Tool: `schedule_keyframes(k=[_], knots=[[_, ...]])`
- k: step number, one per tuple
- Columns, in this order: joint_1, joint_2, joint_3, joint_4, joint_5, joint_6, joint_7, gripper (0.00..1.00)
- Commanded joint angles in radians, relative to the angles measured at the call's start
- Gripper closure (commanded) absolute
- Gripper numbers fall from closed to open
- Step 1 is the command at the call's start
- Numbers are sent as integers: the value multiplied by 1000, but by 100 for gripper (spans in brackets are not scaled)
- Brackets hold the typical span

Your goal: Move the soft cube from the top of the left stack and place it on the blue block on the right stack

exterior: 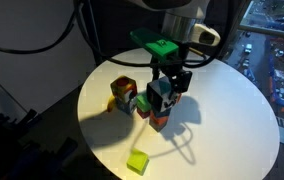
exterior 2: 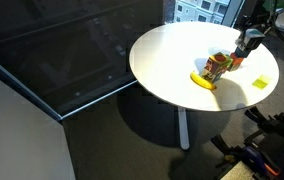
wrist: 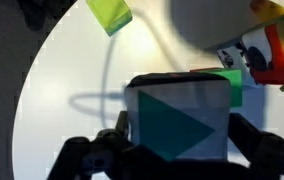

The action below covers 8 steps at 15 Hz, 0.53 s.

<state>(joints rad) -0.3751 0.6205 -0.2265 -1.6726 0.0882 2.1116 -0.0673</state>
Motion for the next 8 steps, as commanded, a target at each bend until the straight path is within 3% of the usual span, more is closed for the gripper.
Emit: schedule_keyframes(k=[1,8], knots=[[-9,-38,8,7,3,-48,-10,0],[5,-108,15,-20,-5,-58,-38,0]])
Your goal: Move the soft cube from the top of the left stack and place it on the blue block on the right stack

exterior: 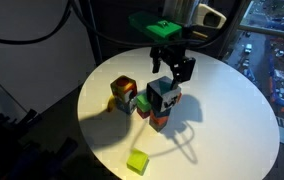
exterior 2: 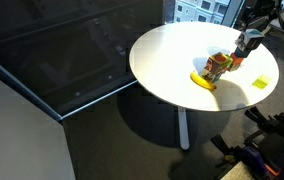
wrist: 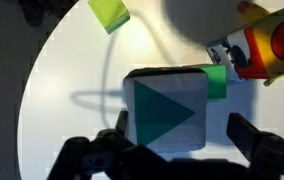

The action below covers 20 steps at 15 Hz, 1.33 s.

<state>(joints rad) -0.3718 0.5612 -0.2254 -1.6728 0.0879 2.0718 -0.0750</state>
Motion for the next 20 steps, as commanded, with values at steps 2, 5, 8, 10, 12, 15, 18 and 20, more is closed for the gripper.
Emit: schedule_keyframes(k=[2,5,8,10,12,15,18,20], knots=[[9,-70,28,-27,-1,-8,-60,0],[35,-106,50,-43,-11,5,-93,0],[65,-140,69,-64,-20,9,-129,0],[84,-162,77,-86,-26,13,-150,0],[103,-190,82,-120,-38,18,-169,0],[127,-237,83,-171,-63,11,-179,0],[150,-290,82,-216,-98,-16,-170,0],[168,-329,80,-245,-123,-29,-144,0]])
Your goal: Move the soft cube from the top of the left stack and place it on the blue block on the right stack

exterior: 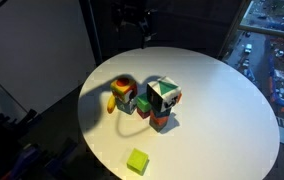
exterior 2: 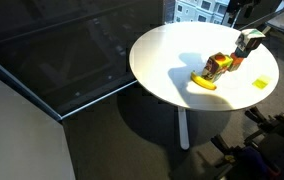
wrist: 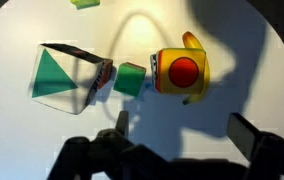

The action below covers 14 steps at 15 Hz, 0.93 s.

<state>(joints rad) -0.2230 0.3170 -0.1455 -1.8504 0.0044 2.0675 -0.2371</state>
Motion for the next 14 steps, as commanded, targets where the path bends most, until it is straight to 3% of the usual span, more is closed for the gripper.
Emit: schedule_keyframes(k=[1,8,14], knots=[[27,-103,0,-80,-48,-30,28,0],[69,-226,3,-146,-79,-99,131,0],[83,-319,9,-208,-67,-87,182,0]])
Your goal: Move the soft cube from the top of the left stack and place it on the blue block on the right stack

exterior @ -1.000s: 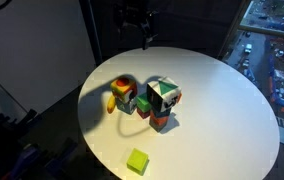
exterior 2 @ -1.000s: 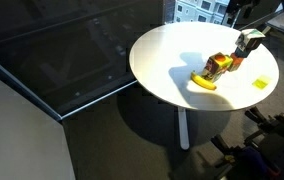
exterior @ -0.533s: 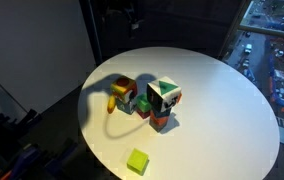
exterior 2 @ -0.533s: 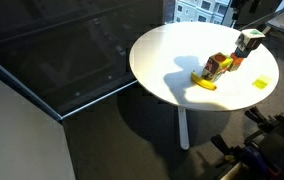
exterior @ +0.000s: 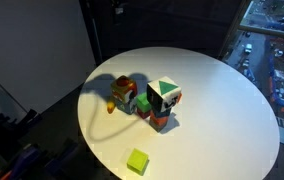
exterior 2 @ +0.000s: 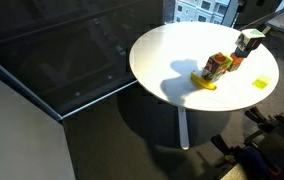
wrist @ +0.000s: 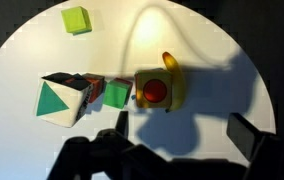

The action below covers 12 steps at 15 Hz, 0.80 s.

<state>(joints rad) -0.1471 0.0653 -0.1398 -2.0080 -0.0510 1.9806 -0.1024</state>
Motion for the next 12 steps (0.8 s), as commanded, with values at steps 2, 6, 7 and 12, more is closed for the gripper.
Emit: schedule_keyframes(k=[2,6,7,12], knots=[[8,-97,6,-69,-11,-3,66,0],[7,-158,9,-110,-8,3,67,0],[7,-174,9,-122,-6,3,62,0],[6,-246,8,-180,-12,-6,36,0]])
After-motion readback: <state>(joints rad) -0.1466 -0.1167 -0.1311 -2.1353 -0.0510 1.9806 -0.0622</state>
